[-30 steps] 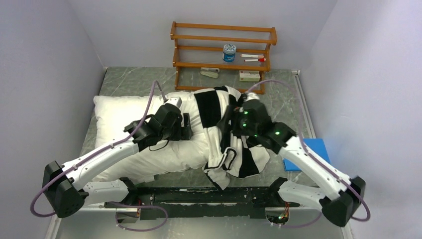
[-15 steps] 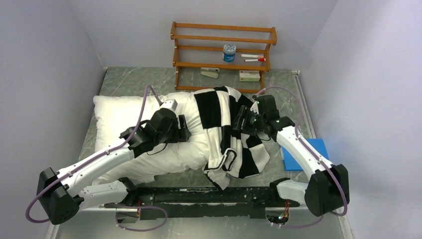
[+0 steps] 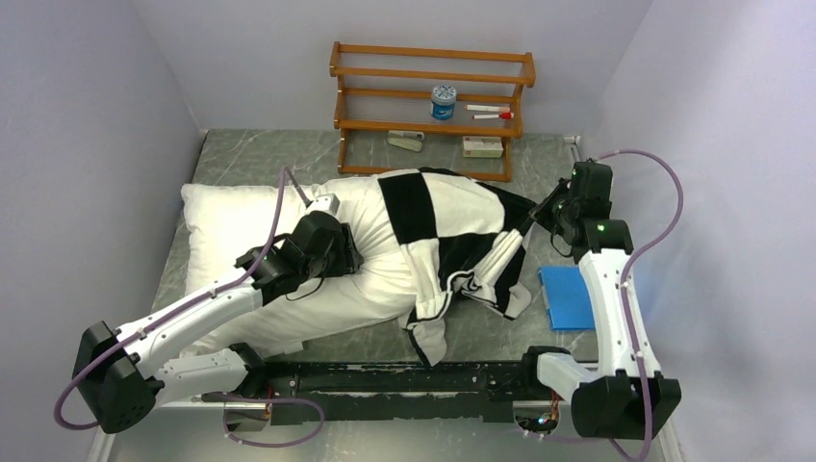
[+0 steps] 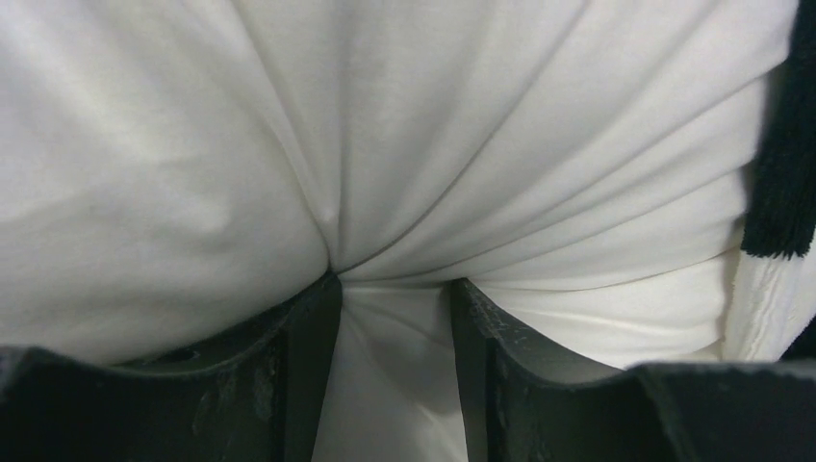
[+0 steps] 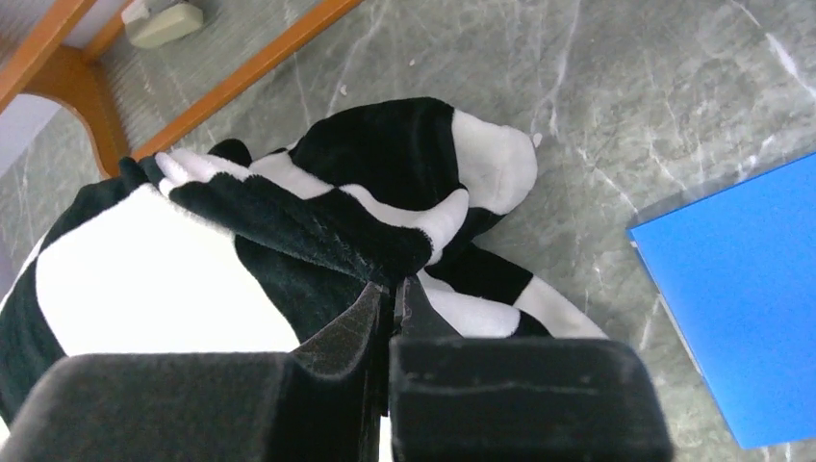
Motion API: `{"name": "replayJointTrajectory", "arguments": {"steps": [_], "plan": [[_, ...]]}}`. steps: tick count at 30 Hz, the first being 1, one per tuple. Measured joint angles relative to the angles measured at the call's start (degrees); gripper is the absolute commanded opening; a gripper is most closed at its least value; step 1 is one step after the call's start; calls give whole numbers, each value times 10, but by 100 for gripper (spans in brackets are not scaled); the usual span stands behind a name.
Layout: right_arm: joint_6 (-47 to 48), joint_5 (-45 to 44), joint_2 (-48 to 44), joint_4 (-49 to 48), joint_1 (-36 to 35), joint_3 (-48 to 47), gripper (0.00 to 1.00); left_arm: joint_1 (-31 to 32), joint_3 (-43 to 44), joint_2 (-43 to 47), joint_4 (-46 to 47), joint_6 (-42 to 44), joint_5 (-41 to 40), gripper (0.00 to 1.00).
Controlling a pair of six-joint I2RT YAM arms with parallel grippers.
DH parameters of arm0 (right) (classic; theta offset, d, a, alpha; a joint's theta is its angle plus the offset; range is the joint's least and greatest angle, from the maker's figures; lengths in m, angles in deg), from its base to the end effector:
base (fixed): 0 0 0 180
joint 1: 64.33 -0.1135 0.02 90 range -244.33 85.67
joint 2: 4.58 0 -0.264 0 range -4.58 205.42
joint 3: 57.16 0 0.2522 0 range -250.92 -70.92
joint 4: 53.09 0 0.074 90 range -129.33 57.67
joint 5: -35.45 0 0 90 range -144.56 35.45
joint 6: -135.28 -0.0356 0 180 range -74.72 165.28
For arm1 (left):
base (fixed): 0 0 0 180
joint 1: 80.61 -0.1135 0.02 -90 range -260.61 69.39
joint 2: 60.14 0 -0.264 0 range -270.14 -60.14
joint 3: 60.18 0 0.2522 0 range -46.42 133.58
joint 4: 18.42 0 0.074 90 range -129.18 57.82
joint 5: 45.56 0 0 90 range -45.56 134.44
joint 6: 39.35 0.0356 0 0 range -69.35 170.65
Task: Remove the pillowcase from the pillow
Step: Remove the pillow from the pillowcase.
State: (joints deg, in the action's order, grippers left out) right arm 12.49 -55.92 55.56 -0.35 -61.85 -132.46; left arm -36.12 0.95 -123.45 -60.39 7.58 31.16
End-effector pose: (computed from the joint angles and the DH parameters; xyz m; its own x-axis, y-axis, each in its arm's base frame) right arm 0.2186 -0.0103 0.3416 -0.4785 0.5626 -0.6741 0.3823 0.8247 0.4169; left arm 0.1708 -0.1563 0.2641 -0.7485 -0.1964 -0.6334 0.0730 0.9249 -0.3731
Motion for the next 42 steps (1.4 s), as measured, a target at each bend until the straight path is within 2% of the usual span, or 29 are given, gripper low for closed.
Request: {"name": "replayJointTrajectory", "arguments": {"steps": [1, 3, 6, 9, 12, 14, 18, 21, 22, 25, 29, 30, 34, 36, 37, 41, 42], "plan": [[5, 11, 9, 9, 5, -9, 0, -2, 0, 0, 1, 0, 0, 53], [19, 60, 38, 19, 16, -27, 9, -5, -1, 0, 2, -1, 2, 53], [39, 188, 73, -3, 27, -29, 18, -8, -3, 2, 5, 0, 4, 53], [37, 318, 81, -67, 3, 13, 22, -9, -7, 8, 7, 2, 10, 52], [31, 358, 81, -107, -88, 48, 29, -11, -9, 10, 8, 3, 15, 52], [25, 378, 81, -132, -136, 62, 42, -11, -9, 10, 8, 4, 18, 52], [1, 405, 75, -189, -156, 97, 66, -12, -8, 7, 8, 7, 20, 53], [-2, 401, 75, -194, -165, 102, 68, -12, -8, 7, 8, 8, 21, 53], [1, 394, 75, -194, -169, 101, 66, -12, -8, 7, 8, 8, 22, 53], [10, 373, 81, -189, -183, 98, 46, -13, -8, 7, 8, 8, 23, 52], [26, 309, 110, -165, -204, 82, 4, -13, -5, 4, 6, 7, 23, 52], [27, 289, 115, -157, -206, 79, 0, -13, -5, 2, 5, 7, 23, 52], [41, 181, 120, -87, -212, 33, 0, -13, -4, -4, 9, 6, 23, 52], [53, 122, 119, -41, -182, -16, 0, -16, -5, -5, 11, 5, 23, 49], [58, 116, 115, -29, -146, -33, 0, -18, -5, -5, 14, 3, 23, 49], [65, 126, 96, 4, 75, -59, 0, -29, -14, -3, 29, -3, 25, 47], [65, 142, 96, 16, 101, -59, 0, -31, -15, -2, 28, -3, 26, 47]]}}
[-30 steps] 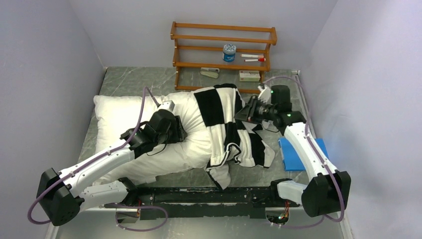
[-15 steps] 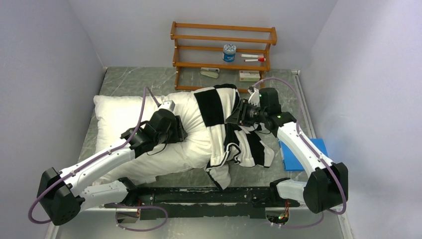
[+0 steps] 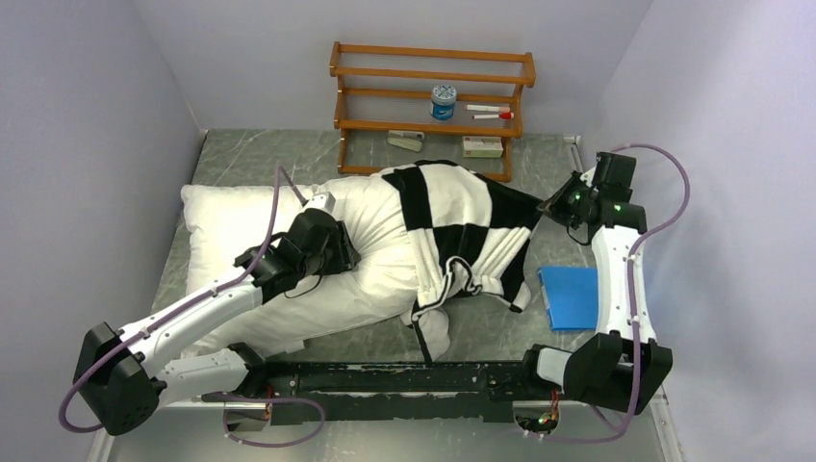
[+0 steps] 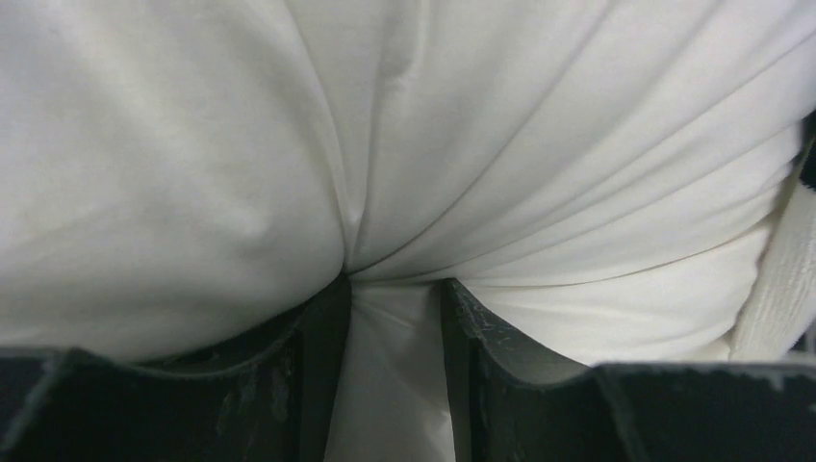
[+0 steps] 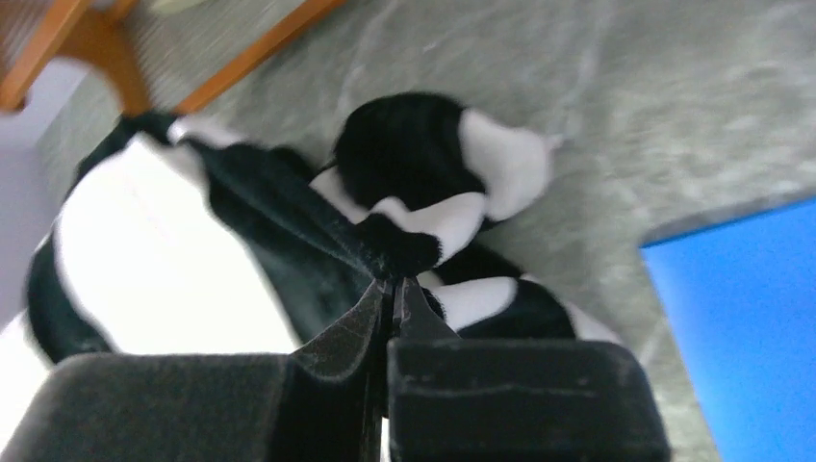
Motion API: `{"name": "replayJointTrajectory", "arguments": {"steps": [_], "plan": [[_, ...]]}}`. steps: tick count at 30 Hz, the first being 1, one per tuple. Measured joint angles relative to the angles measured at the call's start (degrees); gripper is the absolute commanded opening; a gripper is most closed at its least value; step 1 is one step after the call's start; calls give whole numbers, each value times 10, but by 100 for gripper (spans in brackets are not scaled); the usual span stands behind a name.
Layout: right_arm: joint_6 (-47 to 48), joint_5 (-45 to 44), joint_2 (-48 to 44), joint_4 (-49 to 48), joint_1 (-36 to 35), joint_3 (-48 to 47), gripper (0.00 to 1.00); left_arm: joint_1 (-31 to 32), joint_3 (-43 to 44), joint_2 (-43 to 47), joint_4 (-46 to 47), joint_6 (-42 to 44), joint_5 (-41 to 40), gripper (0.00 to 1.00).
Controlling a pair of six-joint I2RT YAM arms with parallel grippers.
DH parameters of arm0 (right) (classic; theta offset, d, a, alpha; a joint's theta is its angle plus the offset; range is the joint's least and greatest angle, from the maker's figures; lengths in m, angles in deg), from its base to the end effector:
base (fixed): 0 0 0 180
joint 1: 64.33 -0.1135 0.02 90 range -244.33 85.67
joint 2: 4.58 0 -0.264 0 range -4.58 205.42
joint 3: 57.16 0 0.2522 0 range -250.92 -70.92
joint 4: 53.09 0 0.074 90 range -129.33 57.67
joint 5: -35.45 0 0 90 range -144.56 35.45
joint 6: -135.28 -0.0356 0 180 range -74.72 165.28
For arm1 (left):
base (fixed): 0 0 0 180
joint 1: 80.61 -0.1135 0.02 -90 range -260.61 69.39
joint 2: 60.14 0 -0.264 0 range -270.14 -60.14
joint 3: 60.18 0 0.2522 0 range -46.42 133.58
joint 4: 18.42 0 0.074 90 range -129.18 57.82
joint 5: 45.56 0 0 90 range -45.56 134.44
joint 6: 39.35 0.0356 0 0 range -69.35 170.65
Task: Remove the pillowcase from the pillow
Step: Remove the pillow from the pillowcase.
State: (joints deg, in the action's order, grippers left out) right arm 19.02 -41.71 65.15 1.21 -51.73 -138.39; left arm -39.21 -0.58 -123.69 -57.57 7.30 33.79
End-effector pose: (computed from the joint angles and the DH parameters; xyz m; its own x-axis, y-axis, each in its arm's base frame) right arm 0.2510 -0.0480 0.3376 -0.5709 0.5696 -0.5912 0.3414 0.8196 0.4600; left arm 0.1796 -0.1495 0.2580 -0.7494 -0.2387 -0.6176 0.0472 0.9111 -0.4094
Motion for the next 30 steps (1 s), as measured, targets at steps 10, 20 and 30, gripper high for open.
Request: {"name": "replayJointTrajectory", "arguments": {"steps": [10, 20, 30], "plan": [[3, 181, -21, -47, -150, 34, 35, -3, -5, 12, -1, 3, 10, 47], [-22, 67, -15, -77, -479, 75, 71, -5, -5, 17, -3, 5, 15, 48], [-80, -295, 37, 27, -541, 48, 0, -6, -12, 23, 9, 6, 22, 47]]}}
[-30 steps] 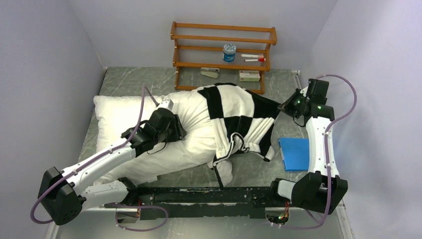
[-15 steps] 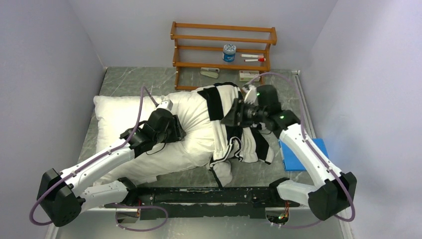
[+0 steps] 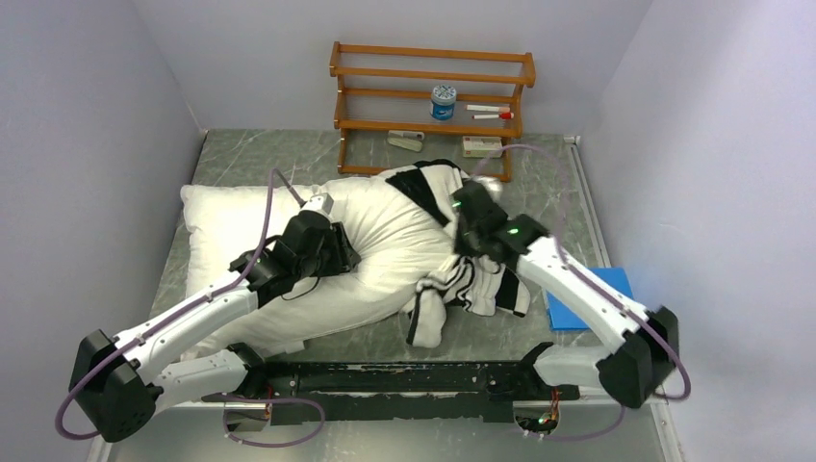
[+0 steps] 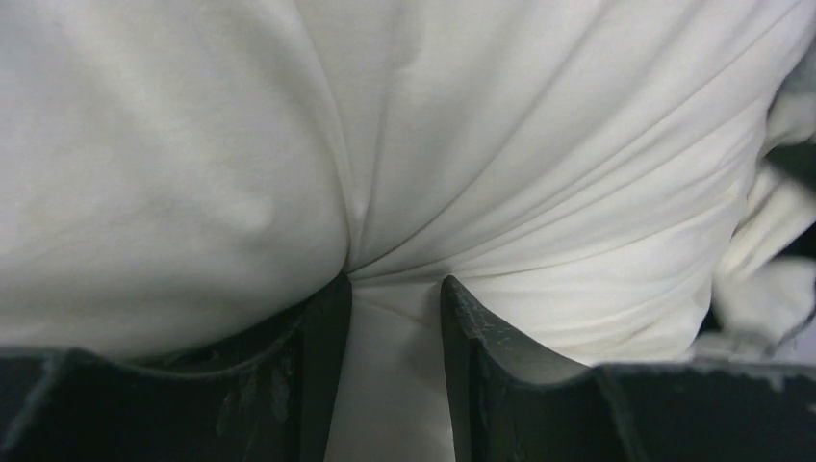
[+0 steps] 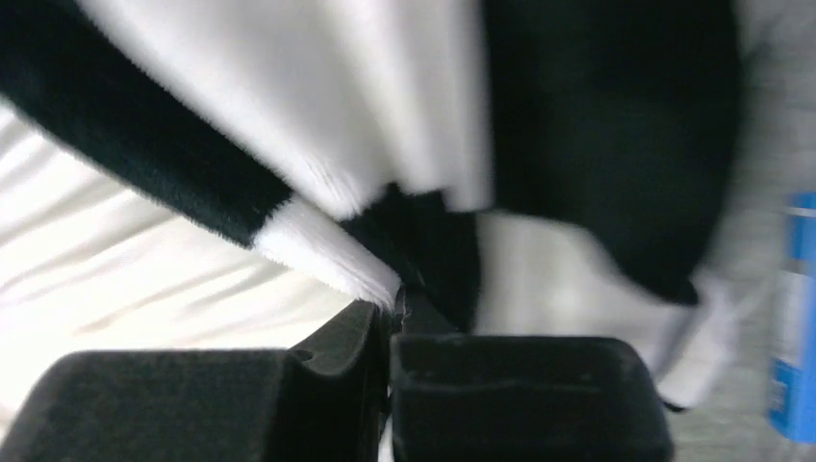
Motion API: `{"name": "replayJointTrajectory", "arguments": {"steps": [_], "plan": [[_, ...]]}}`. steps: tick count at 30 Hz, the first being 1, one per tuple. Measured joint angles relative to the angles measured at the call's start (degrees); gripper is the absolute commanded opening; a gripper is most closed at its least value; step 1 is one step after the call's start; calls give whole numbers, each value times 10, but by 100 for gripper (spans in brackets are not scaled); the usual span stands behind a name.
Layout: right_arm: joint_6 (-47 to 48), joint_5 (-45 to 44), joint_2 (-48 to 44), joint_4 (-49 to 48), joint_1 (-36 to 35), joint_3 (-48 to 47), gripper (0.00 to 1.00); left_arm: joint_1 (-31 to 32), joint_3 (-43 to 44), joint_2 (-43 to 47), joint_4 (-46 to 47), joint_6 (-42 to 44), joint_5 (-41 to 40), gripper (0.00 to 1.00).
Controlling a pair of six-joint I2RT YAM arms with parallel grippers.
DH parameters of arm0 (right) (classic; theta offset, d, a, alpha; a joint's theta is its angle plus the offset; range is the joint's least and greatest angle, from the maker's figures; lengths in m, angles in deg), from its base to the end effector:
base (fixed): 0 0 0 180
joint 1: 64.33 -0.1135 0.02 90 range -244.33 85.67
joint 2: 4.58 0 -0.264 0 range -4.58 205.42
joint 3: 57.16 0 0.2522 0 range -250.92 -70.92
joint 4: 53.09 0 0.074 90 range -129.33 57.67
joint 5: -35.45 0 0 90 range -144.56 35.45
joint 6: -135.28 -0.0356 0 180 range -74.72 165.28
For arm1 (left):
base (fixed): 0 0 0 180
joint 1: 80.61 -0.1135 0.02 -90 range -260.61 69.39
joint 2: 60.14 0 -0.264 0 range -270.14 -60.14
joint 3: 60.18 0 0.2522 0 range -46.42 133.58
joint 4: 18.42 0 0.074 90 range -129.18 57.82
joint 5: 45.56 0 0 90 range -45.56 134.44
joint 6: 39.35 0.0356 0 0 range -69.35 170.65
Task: Remove the pillowcase from the pillow
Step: Remove the pillow from the pillowcase.
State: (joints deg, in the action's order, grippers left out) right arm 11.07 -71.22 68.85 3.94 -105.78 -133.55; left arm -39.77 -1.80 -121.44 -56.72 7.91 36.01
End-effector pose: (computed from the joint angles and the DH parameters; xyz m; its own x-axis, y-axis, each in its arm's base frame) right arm 0.2016 0.1645 0.2920 -0.7875 0.0231 -0.6159 -0.0789 0.9873 0.1378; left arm 0.1753 -0.1447 0.2603 -0.7485 -0.2403 -0.6180 0.0755 0.8950 -0.4395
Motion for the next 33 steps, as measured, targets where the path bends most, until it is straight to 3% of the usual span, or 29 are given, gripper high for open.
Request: {"name": "replayJointTrajectory", "arguments": {"steps": [4, 6, 9, 11, 12, 18, 24, 30, 31, 32, 33], "plan": [[17, 57, -78, -8, 190, 40, 0, -9, -14, 12, 23, 0, 14, 46], [25, 105, -89, -5, 226, 55, 9, -9, -14, 13, 26, 1, 21, 46], [38, 183, -87, -8, 234, 68, 26, -11, -15, 7, 22, 4, 24, 47], [38, 231, -98, -11, 226, 79, 49, -13, -15, 7, 21, 8, 27, 48], [33, 244, -108, -10, 217, 80, 57, -14, -15, 7, 21, 9, 27, 48], [-37, 276, -198, -10, 132, 83, 69, -17, -14, 17, 18, 21, 40, 51], [-179, 236, -273, -20, -16, 172, 71, -18, 5, 17, -1, 38, 54, 54], [-278, 149, -245, -47, -94, 254, 81, -18, 26, 11, -24, 60, 63, 58], [-286, 128, -236, -61, -95, 267, 76, -18, 26, 11, -27, 62, 64, 59], [-290, 108, -230, -75, -95, 277, 64, -18, 26, 11, -29, 63, 65, 59], [-290, 85, -223, -93, -95, 286, 40, -18, 26, 11, -30, 63, 66, 60]]}}
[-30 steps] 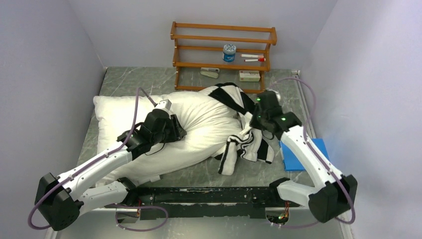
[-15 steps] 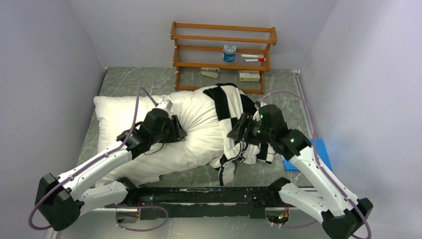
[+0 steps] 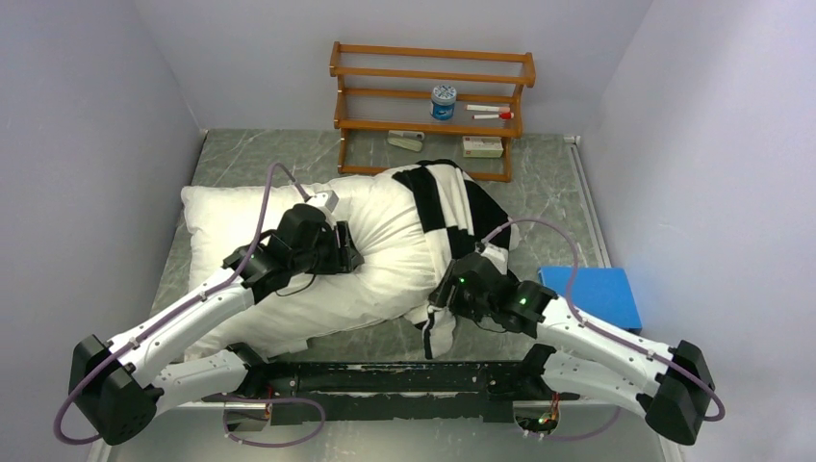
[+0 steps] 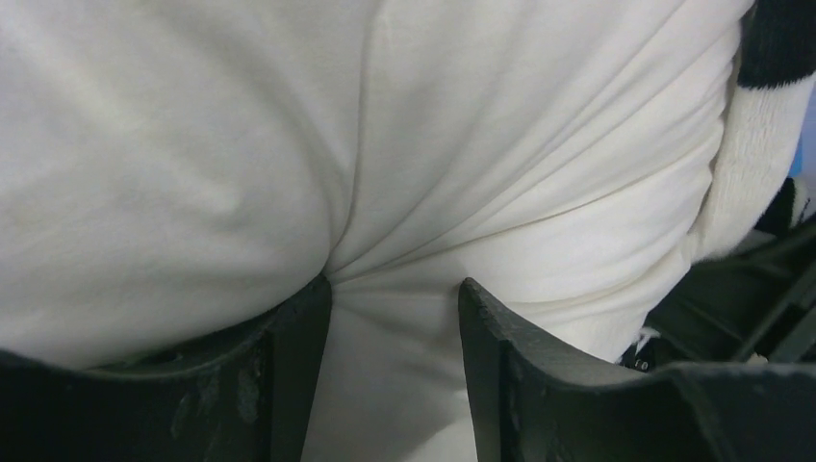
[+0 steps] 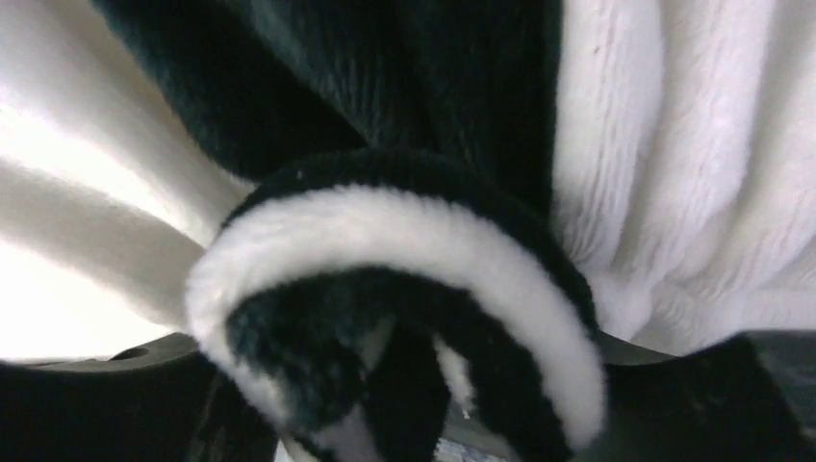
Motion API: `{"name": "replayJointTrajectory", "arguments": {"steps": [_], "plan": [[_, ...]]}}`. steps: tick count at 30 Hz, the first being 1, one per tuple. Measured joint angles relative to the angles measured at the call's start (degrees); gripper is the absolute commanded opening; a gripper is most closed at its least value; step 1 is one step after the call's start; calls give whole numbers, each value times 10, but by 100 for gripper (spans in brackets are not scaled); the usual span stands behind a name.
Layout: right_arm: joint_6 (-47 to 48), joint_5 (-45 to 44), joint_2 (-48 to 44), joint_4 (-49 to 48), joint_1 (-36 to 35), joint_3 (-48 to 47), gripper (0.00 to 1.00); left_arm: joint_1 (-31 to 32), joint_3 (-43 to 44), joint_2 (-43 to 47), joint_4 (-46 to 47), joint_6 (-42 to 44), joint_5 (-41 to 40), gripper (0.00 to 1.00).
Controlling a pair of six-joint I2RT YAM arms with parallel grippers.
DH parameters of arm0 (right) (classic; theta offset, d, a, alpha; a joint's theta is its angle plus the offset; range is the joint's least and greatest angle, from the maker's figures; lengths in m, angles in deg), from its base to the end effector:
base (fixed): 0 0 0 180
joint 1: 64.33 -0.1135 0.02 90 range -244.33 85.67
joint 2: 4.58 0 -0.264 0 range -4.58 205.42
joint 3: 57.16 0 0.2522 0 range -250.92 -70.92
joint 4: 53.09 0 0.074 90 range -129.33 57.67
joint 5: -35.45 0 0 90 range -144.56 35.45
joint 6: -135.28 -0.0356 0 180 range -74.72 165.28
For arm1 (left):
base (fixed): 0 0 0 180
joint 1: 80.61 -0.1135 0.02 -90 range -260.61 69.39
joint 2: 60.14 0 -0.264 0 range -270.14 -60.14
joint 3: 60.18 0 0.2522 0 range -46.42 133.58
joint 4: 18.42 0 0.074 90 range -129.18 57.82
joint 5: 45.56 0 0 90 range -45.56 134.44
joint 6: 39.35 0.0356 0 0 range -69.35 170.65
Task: Remove the pillowcase from the pillow
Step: Remove the pillow from the pillowcase.
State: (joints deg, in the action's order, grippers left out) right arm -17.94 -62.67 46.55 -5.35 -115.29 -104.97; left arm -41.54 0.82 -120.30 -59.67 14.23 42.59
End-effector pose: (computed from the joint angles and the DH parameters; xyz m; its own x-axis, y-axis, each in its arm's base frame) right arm 0.1140 0.1326 0.2195 -0.8573 0.3460 -0.3813 0.1161 0.8513 0.5116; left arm 0.1748 -0.1404 0.2752 -0.7677 -0.1411 -0.6251 0.1927 0.8795 -0.4352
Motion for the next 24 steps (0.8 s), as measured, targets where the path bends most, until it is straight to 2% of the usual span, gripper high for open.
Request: {"name": "replayJointTrajectory", "arguments": {"steps": [2, 3, 6, 11, 14, 18, 20, 24], "plan": [[6, -53, 15, -30, 1, 6, 9, 0, -1, 0, 2, 0, 1, 59], [7, -77, 23, -33, 4, 3, 0, 0, -2, 1, 4, 0, 2, 59], [16, -129, 55, -1, 45, -40, 0, -6, -8, 2, 16, -1, 7, 57], [102, -137, 17, -3, 212, -71, 0, -33, -30, 7, 56, -15, 13, 56], [169, -108, 1, 3, 294, -88, 0, -35, -53, 27, 74, -29, 20, 70], [273, -4, 4, -3, 333, -120, 0, -30, -39, 49, 68, -11, 21, 89], [305, 37, 12, -7, 342, -130, 0, 12, -5, 44, 48, 14, -10, 94], [330, 58, 32, -5, 353, -132, 0, 186, 109, -33, -10, 83, -132, 97]]}}
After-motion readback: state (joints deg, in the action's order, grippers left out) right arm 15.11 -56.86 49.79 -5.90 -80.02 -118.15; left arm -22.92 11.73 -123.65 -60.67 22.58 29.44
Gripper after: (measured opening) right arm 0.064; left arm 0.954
